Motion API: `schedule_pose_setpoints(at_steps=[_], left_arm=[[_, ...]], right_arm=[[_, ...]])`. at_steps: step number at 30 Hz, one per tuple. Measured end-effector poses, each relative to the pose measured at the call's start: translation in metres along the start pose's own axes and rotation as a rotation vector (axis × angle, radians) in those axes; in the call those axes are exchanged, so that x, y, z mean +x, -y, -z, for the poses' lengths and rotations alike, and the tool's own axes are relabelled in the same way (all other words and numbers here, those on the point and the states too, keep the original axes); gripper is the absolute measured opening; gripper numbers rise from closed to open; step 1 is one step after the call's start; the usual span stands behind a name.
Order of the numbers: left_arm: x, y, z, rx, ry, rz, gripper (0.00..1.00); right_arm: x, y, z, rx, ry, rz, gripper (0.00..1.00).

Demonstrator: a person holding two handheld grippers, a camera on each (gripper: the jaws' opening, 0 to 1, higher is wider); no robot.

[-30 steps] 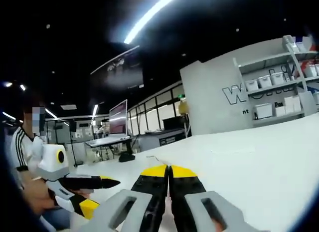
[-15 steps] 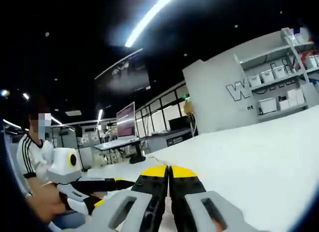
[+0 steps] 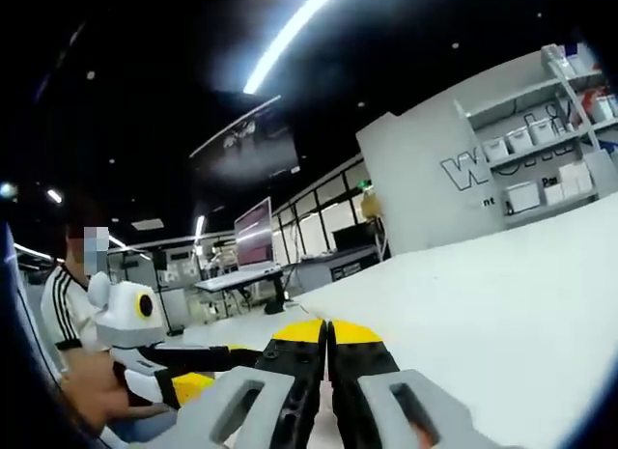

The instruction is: Open the resealable bag by pulling the two sides of the seal apart until the entire bag opening is separated and visibly accessible.

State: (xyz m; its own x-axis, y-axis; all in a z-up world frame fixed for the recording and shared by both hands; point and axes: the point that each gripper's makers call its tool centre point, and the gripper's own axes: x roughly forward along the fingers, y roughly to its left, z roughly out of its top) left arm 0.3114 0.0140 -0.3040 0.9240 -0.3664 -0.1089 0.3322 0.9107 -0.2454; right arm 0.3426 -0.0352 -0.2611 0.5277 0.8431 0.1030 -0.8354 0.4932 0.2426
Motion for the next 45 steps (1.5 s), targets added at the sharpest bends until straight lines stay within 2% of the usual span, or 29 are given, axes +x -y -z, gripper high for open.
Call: schedule_pose_setpoints(at_steps=[6,11,12,17,21,30,36,45], left_arm=[[-0.012,0.024,-0.007,-0.108,0.028,0.111,0.52],[-0.013,0.032,-0.011,-0.176,0.05,0.159,0.3],[-0.012,0.032,-0.012,-0.197,0.054,0.163,0.28],[-0.004,0.031,-0.004,-0.305,0.038,0.171,0.23],[-0.003,0.032,-0.003,-0.354,0.04,0.189,0.21],[-0.006,0.027,-0.008,-0.424,0.071,0.187,0.15],[-0.007,0.025,-0.012,-0.523,0.093,0.197,0.12],[-0.007,0.019,-0.01,-0.608,0.104,0.193,0.12]], right_arm=[[-0.009,-0.005,0.011,-0.047,-0.034,0.004,0.0],[-0.015,-0.014,0.018,-0.108,-0.065,-0.01,0.0],[-0.016,-0.017,0.019,-0.125,-0.073,-0.016,0.0],[-0.02,-0.022,0.021,-0.228,-0.093,-0.016,0.0],[-0.022,-0.027,0.026,-0.284,-0.11,-0.031,0.0],[-0.026,-0.027,0.032,-0.286,-0.127,-0.036,0.0],[-0.028,-0.031,0.033,-0.346,-0.137,-0.033,0.0],[-0.031,-0.037,0.035,-0.443,-0.155,-0.034,0.0]])
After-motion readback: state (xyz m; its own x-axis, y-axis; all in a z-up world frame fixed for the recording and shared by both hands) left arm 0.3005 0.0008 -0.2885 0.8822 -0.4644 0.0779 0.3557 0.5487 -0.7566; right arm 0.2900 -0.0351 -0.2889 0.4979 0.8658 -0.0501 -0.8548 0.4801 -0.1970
